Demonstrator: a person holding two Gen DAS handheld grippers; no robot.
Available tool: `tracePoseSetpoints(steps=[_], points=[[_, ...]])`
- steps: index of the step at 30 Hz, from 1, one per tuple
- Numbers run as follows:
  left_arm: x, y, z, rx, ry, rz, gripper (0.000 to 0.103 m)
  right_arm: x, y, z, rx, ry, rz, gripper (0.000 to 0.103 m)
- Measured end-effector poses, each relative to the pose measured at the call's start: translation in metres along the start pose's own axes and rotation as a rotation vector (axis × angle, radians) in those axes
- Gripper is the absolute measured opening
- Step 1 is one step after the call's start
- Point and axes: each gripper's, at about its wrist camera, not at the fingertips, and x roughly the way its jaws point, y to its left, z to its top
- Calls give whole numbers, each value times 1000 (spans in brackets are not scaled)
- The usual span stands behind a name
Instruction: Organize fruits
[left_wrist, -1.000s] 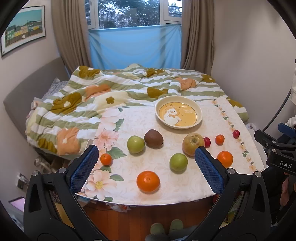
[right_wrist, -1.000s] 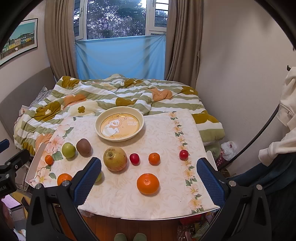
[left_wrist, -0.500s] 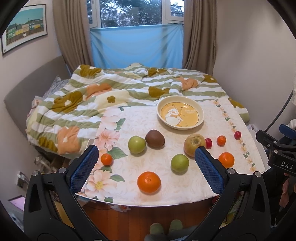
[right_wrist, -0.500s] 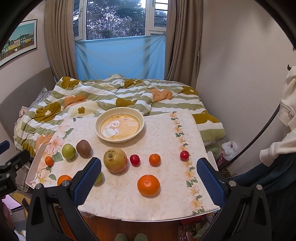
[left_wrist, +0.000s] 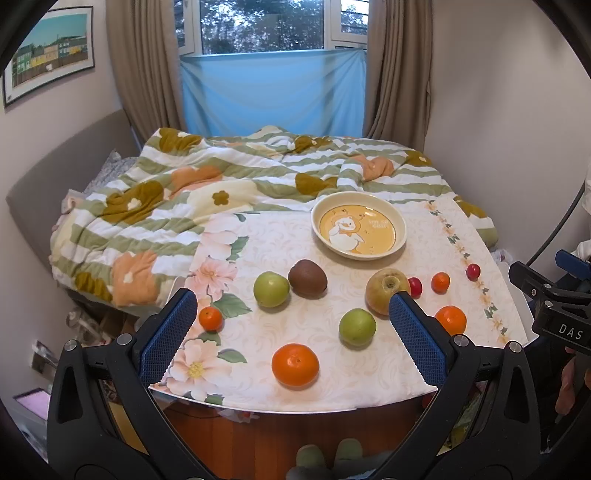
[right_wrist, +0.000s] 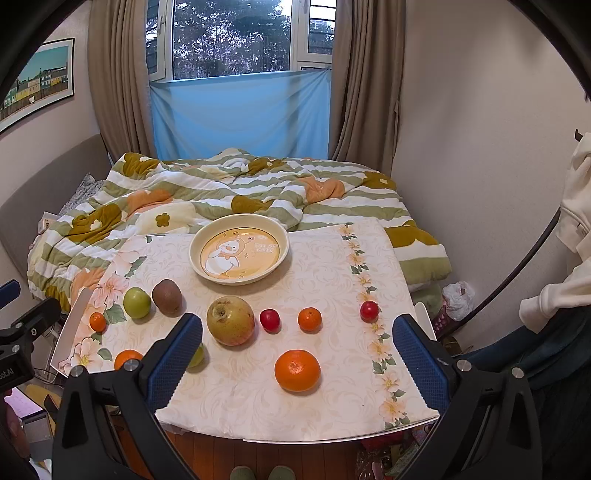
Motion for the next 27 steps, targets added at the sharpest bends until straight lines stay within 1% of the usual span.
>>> tracePoseSetpoints(steps=[27], points=[[2,-1,1,-4,-5,-2,103,-1,0,3,4,0,2,103]])
